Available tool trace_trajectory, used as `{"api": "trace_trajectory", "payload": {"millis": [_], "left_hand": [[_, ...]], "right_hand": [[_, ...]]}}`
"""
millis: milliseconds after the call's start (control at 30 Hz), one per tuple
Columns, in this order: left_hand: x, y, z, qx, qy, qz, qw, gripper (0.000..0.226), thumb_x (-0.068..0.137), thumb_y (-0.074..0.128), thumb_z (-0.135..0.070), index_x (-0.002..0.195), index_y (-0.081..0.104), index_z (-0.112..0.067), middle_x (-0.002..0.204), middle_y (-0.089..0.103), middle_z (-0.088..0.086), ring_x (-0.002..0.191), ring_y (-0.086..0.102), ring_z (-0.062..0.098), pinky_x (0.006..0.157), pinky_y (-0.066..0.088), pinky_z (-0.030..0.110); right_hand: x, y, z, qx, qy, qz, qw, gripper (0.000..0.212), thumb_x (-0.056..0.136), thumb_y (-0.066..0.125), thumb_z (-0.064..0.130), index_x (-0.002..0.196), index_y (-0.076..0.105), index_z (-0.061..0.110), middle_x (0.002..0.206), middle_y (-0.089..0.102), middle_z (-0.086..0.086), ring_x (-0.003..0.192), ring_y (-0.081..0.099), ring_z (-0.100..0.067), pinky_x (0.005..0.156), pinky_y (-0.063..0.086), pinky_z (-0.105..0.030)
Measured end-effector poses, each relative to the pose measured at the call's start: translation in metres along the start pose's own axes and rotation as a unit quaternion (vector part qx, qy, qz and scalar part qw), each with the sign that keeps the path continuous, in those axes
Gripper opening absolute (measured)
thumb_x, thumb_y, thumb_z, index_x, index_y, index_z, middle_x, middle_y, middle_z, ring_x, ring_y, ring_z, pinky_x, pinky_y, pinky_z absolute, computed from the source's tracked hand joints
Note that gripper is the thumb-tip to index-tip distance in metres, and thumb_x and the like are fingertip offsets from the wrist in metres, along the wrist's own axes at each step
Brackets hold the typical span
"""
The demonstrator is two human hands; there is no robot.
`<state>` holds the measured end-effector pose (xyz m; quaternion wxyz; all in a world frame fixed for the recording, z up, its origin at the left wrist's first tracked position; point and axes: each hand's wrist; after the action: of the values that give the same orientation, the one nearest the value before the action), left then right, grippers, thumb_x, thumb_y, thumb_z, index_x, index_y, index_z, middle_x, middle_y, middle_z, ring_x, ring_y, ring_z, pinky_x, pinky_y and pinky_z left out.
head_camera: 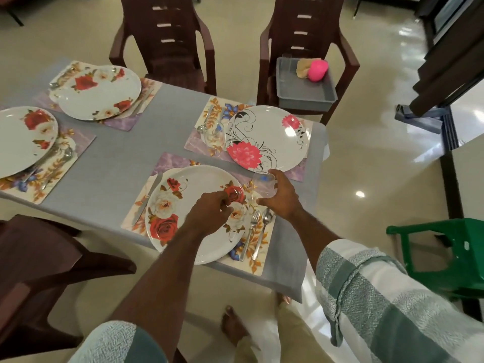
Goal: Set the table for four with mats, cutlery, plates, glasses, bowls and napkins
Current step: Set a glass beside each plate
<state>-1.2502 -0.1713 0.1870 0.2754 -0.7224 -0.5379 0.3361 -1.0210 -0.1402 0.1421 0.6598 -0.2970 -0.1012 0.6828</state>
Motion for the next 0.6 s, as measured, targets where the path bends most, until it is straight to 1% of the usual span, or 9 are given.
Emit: {"api": "trace_trajectory", "payload": {"millis": [67,133,167,233,300,367,433,533,600], "left_hand": [[0.0,0.003,-0.005,0.002,0.015,-0.009,1.0,0.019,0.091,0.071,-0.02,0.108,0.07,-0.012,0.091,0.068,-0.003,0.081,0.061,0.015,0.078,0.047,0.028],[-0.001,0.007,-0.012,0.003,0.02,-0.009,1.0,0.016,0.089,0.073,-0.023,0.102,0.069,-0.014,0.086,0.067,-0.007,0.076,0.062,0.013,0.073,0.05,0.028],[-0.001,0.012,-0.018,0.003,0.021,0.0,1.0,0.014,0.088,0.074,-0.025,0.097,0.068,-0.015,0.081,0.068,-0.008,0.072,0.063,0.012,0.07,0.052,0.029],[-0.004,0.025,-0.036,-0.001,0.027,0.022,0.999,0.014,0.085,0.076,-0.026,0.08,0.064,-0.019,0.071,0.063,-0.008,0.068,0.061,0.01,0.066,0.051,0.028],[-0.007,0.04,-0.06,-0.02,0.05,0.028,0.998,0.02,0.082,0.076,-0.025,0.07,0.061,-0.02,0.064,0.058,-0.011,0.063,0.057,0.011,0.062,0.047,0.028],[-0.007,0.053,-0.09,-0.032,0.073,0.027,0.996,0.023,0.081,0.076,-0.029,0.068,0.061,-0.019,0.063,0.058,-0.009,0.061,0.056,0.01,0.058,0.042,0.024],[-0.004,0.061,-0.121,-0.039,0.085,0.026,0.995,0.022,0.082,0.078,-0.026,0.069,0.062,-0.018,0.064,0.058,-0.007,0.061,0.056,0.012,0.058,0.038,0.022],[0.008,0.073,-0.163,-0.036,0.105,0.003,0.994,0.023,0.08,0.079,-0.023,0.067,0.061,-0.019,0.059,0.052,-0.01,0.06,0.055,0.016,0.061,0.038,0.024],[0.021,0.087,-0.187,-0.024,0.102,-0.004,0.995,0.021,0.08,0.079,-0.022,0.068,0.063,-0.017,0.059,0.052,-0.01,0.06,0.052,0.014,0.063,0.039,0.025]], "right_hand": [[-0.005,-0.007,-0.001,-0.014,-0.001,-0.008,1.0,0.092,0.059,0.089,0.035,0.134,0.037,0.042,0.133,0.052,0.009,0.119,0.054,-0.019,0.101,0.045,-0.057],[-0.013,-0.019,-0.005,-0.031,-0.003,-0.017,0.999,0.077,0.065,0.082,0.03,0.129,0.04,0.041,0.127,0.052,0.015,0.118,0.054,-0.017,0.1,0.045,-0.057],[-0.019,-0.027,-0.008,-0.041,-0.004,-0.021,0.999,0.07,0.069,0.08,0.026,0.128,0.043,0.038,0.124,0.051,0.017,0.118,0.053,-0.017,0.101,0.044,-0.056],[-0.034,-0.046,-0.014,-0.065,-0.014,-0.026,0.997,0.061,0.074,0.075,0.019,0.127,0.048,0.031,0.122,0.05,0.016,0.117,0.053,-0.018,0.102,0.04,-0.051],[-0.048,-0.067,-0.021,-0.087,-0.029,-0.035,0.995,0.056,0.072,0.068,0.021,0.125,0.051,0.028,0.122,0.052,0.013,0.115,0.054,-0.018,0.1,0.038,-0.045],[-0.056,-0.092,-0.029,-0.1,-0.04,-0.045,0.993,0.056,0.067,0.061,0.023,0.122,0.054,0.028,0.12,0.053,0.012,0.111,0.055,-0.017,0.098,0.037,-0.042],[-0.059,-0.12,-0.038,-0.11,-0.043,-0.05,0.992,0.053,0.069,0.064,0.016,0.12,0.056,0.028,0.117,0.052,0.013,0.107,0.056,-0.017,0.097,0.035,-0.04],[-0.059,-0.162,-0.051,-0.137,-0.051,-0.048,0.988,0.05,0.072,0.064,0.008,0.118,0.058,0.027,0.117,0.053,0.014,0.107,0.057,-0.016,0.093,0.03,-0.036],[-0.055,-0.19,-0.064,-0.146,-0.05,-0.053,0.987,0.047,0.072,0.062,0.007,0.114,0.059,0.027,0.116,0.057,0.012,0.105,0.058,-0.015,0.096,0.033,-0.039]]}}
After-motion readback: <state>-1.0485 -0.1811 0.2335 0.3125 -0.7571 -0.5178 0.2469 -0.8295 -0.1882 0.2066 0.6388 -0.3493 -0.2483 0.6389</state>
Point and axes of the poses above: each hand's wrist, its own x-axis towards the middle knuckle, its own y-axis out of the palm, z = x × y
